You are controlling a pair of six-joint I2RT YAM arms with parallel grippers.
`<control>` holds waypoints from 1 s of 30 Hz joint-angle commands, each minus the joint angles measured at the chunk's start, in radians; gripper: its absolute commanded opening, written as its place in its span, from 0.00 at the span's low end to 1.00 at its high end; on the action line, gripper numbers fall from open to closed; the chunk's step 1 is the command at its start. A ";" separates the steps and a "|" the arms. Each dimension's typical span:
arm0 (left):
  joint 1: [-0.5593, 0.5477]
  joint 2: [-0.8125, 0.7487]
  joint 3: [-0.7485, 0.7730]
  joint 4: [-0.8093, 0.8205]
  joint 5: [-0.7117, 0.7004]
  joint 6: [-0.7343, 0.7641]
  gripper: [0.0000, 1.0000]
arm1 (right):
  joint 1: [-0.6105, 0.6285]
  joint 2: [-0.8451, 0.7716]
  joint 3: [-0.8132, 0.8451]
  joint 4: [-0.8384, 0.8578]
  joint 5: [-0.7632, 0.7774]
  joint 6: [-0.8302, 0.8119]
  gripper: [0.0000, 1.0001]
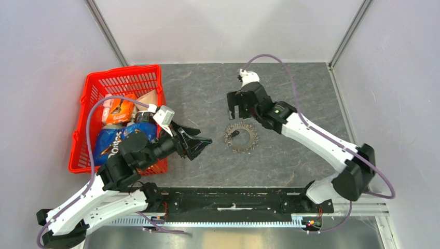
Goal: Put the keys on the keyring
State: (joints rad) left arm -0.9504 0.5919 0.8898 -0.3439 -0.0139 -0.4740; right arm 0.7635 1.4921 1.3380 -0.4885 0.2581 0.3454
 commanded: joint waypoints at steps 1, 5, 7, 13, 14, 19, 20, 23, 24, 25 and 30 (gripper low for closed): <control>-0.001 0.032 0.072 -0.032 -0.078 0.067 0.80 | -0.001 -0.100 -0.030 -0.069 0.267 0.092 0.97; 0.000 0.081 0.124 -0.089 -0.135 0.067 0.83 | -0.002 -0.150 -0.008 -0.176 0.307 0.064 0.97; 0.000 0.104 0.140 -0.106 -0.184 0.071 0.84 | 0.000 -0.163 0.000 -0.216 0.306 0.065 0.97; 0.000 0.190 0.227 -0.197 -0.328 0.054 0.86 | 0.000 -0.227 0.021 -0.287 0.375 0.102 0.97; -0.001 0.194 0.235 -0.205 -0.352 0.058 0.86 | 0.000 -0.238 0.030 -0.301 0.391 0.109 0.97; -0.001 0.180 0.239 -0.200 -0.403 0.096 0.86 | 0.000 -0.288 0.040 -0.308 0.413 0.090 0.97; -0.001 0.182 0.239 -0.199 -0.416 0.105 0.86 | 0.000 -0.293 0.041 -0.308 0.412 0.086 0.97; -0.001 0.187 0.247 -0.205 -0.442 0.127 0.87 | 0.000 -0.302 0.046 -0.307 0.372 0.069 0.97; -0.001 0.186 0.245 -0.203 -0.445 0.135 0.87 | 0.000 -0.307 0.044 -0.305 0.357 0.057 0.97; -0.001 0.184 0.243 -0.201 -0.436 0.149 0.88 | 0.000 -0.315 0.046 -0.310 0.305 0.020 0.97; -0.001 0.186 0.249 -0.198 -0.399 0.168 0.89 | 0.000 -0.298 0.071 -0.319 0.292 -0.006 0.97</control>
